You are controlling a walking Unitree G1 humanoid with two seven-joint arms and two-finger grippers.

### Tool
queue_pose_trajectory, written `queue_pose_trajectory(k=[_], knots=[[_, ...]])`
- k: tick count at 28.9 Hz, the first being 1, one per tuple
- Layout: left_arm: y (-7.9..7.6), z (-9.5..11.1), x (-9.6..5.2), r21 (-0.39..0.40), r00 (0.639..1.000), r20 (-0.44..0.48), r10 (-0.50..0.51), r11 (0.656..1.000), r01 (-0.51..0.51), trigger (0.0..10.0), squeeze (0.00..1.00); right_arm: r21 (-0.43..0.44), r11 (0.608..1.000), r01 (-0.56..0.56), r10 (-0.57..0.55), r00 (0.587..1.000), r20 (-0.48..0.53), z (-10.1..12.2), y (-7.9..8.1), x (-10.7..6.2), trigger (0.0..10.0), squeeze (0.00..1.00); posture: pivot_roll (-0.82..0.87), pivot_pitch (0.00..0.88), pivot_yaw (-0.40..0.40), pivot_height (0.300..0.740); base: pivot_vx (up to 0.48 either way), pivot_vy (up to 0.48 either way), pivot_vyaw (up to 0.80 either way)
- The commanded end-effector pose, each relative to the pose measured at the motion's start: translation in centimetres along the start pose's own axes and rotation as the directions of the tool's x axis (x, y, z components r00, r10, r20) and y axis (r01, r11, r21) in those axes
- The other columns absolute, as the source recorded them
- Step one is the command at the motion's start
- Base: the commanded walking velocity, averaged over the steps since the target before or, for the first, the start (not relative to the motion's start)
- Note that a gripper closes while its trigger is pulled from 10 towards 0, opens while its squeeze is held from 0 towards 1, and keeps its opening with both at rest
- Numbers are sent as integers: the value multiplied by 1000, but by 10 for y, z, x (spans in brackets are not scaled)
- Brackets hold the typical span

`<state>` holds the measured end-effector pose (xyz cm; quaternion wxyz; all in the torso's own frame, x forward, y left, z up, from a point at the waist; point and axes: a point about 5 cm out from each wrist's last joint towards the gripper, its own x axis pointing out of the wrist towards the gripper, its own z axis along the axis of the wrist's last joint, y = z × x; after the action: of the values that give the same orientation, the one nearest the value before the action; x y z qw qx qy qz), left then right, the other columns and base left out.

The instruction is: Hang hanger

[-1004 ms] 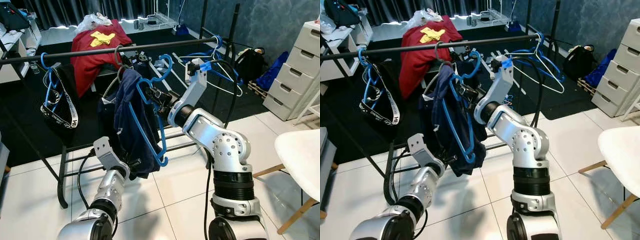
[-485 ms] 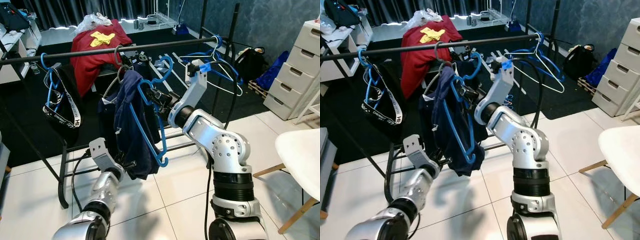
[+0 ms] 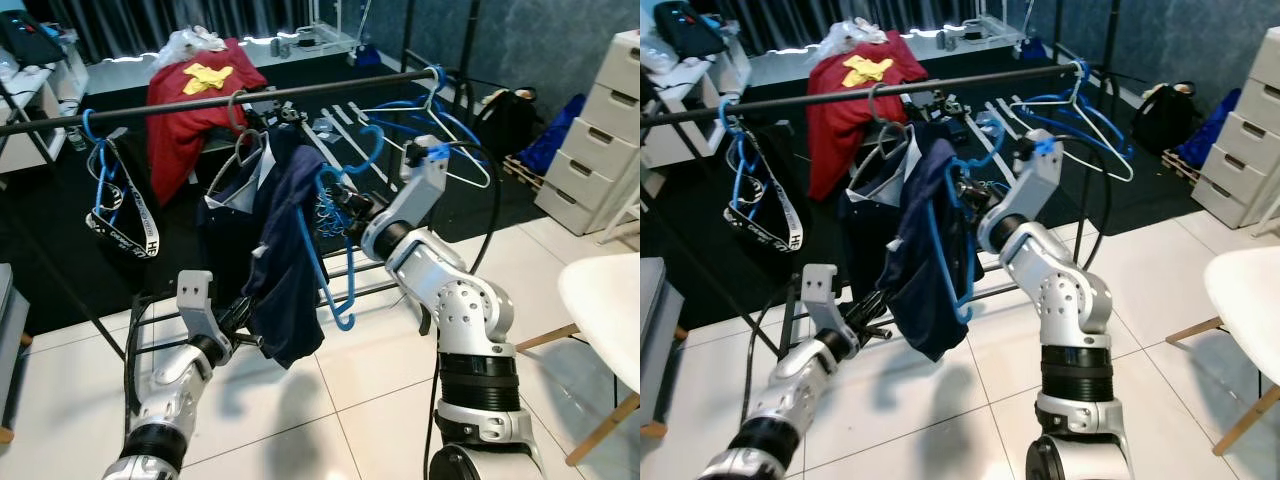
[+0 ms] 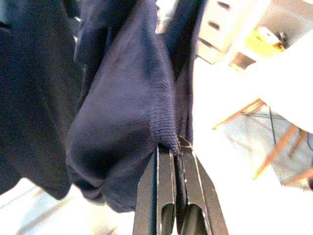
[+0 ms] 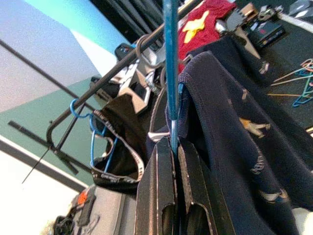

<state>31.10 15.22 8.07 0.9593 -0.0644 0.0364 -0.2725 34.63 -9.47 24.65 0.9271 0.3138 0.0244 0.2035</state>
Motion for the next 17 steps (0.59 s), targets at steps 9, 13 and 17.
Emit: queue_pose_trajectory(k=[9,13,17], knots=[[-38,30,-20,173,950,-80,-302,935,311,0,0,132,969,209,-231,957,177,6,-42,-9,10000,0,-49,76,60,740,0,0,0],[-47,43,-19,184,940,-59,-337,921,342,0,0,113,952,283,-300,934,192,1,-55,-13,10000,0,-43,90,62,740,0,0,0],[-57,53,-20,197,921,-53,-386,900,389,0,0,104,935,339,-353,912,207,-4,-64,-18,10000,0,-40,96,62,740,0,0,0]])
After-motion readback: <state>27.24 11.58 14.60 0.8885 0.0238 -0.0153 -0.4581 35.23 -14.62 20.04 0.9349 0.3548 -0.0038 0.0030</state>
